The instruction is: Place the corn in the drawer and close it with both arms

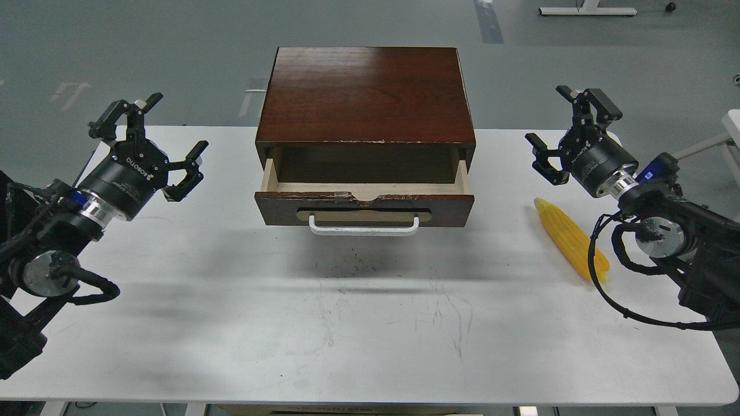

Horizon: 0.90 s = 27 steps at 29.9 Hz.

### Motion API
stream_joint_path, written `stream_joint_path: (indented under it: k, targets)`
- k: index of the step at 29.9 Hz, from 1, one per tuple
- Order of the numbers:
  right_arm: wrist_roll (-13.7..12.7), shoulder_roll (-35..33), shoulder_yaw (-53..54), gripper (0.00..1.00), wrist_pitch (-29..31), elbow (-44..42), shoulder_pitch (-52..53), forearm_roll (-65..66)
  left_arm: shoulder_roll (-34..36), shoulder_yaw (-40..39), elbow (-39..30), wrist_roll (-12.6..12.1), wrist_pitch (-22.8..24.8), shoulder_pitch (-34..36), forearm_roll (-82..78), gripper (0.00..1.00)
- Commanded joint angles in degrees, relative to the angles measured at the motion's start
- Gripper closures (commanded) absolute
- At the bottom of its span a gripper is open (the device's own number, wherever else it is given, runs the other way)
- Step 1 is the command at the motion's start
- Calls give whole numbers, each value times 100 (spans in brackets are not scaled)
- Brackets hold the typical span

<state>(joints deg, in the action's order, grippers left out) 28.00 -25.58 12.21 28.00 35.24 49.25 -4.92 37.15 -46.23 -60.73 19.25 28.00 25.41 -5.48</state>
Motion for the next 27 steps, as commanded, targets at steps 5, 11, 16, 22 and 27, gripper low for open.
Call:
stream_joint_path:
  k: [5, 11, 16, 22, 27]
  targets:
    - [0, 36, 18, 0, 0, -8, 14, 0, 12, 0, 8, -9, 0, -1, -6, 1]
    - [0, 27, 62, 0, 0, 0, 49, 0, 47, 0, 201, 0, 0, 87, -6, 1]
    - [0, -26, 18, 0, 0, 18, 76, 0, 21, -36, 570, 53, 0, 122, 20, 1]
    - [0, -52, 9, 0, 0, 18, 23, 0, 30, 0, 765, -9, 0, 131, 3, 1]
    - [0, -210, -8, 0, 0, 44, 93, 9, -6, 0, 729, 26, 0, 139, 3, 1]
